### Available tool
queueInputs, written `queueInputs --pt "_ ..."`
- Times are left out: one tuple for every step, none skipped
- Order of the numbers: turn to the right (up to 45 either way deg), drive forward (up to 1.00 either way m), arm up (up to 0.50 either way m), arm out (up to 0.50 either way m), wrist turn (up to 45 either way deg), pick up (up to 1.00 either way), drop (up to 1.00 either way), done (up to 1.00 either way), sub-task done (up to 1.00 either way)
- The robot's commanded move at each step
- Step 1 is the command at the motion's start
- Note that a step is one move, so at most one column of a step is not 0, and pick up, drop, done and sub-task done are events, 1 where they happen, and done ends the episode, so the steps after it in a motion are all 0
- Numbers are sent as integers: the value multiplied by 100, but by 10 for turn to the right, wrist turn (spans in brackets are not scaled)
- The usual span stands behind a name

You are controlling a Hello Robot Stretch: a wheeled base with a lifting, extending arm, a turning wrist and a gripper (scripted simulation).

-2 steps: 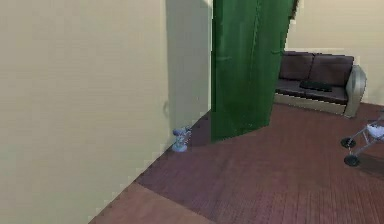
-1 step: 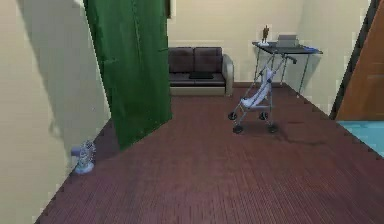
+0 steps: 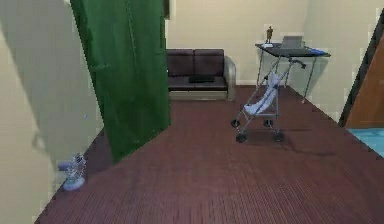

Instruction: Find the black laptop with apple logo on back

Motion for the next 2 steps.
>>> queueInputs --pt "0 100 0 0 0 0 0 0 0" --pt "0 100 0 0 0 0 0 0 0"
